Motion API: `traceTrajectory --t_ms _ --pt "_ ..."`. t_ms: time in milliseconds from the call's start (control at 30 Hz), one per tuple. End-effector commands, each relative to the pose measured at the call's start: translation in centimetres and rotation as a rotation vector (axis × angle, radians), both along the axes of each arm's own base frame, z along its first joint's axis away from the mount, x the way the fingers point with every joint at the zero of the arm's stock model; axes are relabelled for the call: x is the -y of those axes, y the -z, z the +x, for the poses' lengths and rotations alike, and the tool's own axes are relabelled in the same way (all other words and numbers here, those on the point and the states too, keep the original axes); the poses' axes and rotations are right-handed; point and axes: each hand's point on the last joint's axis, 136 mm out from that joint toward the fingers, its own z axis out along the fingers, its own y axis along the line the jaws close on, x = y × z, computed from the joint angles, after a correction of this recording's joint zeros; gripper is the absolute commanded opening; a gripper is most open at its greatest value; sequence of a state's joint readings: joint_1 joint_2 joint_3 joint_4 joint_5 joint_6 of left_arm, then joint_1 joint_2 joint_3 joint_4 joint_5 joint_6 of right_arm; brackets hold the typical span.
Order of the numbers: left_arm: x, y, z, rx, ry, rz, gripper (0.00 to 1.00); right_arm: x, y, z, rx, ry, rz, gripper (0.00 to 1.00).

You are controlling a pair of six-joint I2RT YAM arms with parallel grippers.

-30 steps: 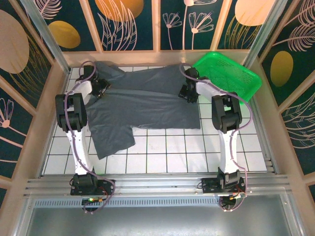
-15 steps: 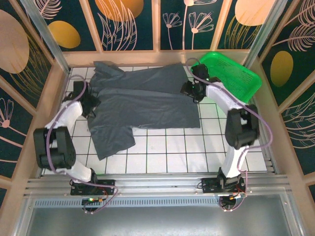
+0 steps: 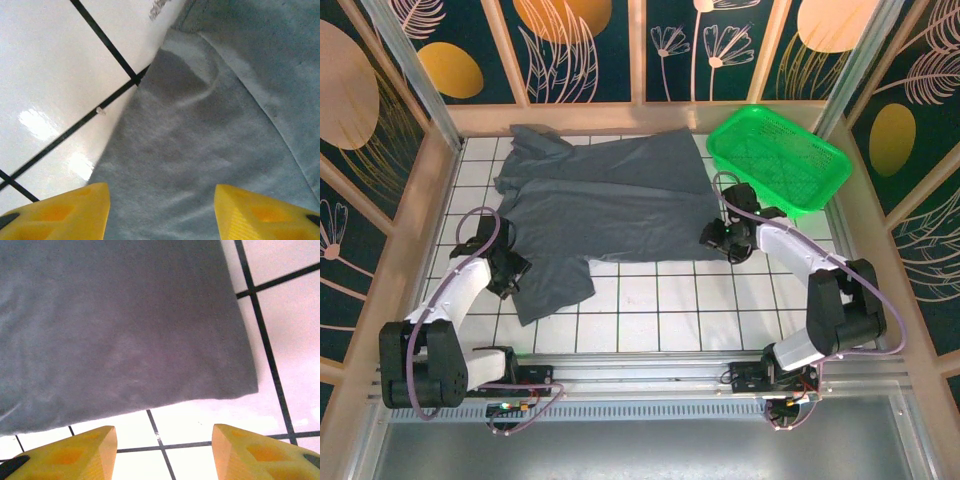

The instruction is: Fold and stack the t-shirts

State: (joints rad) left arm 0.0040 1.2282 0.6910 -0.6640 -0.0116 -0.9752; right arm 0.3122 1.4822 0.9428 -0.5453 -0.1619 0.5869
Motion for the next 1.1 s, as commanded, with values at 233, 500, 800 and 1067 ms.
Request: traceTrajectory --t_ms 233,500,800,1067 --pt "2.1 1.2 -7.9 -0.182 0.024 -0.083 0.54 1.6 -0.4 0.4 0.005 0.057 -0.009 0.52" --pt "2.9 2.9 -10.3 -0.232 -0.021 -0.139 0.63 1.3 -0.3 0.9 0.011 0.067 0.007 0.52" --pt "3.6 5.6 -7.8 -0.144 -0.114 -0.206 0.41 1.7 0.3 0.0 0.002 0.089 -0.001 0.52" --pt "3.3 1.9 -4.0 -0.006 -0.118 -0.189 0.0 3.9 1.7 -0.2 -0.009 0.204 -0.04 0.49"
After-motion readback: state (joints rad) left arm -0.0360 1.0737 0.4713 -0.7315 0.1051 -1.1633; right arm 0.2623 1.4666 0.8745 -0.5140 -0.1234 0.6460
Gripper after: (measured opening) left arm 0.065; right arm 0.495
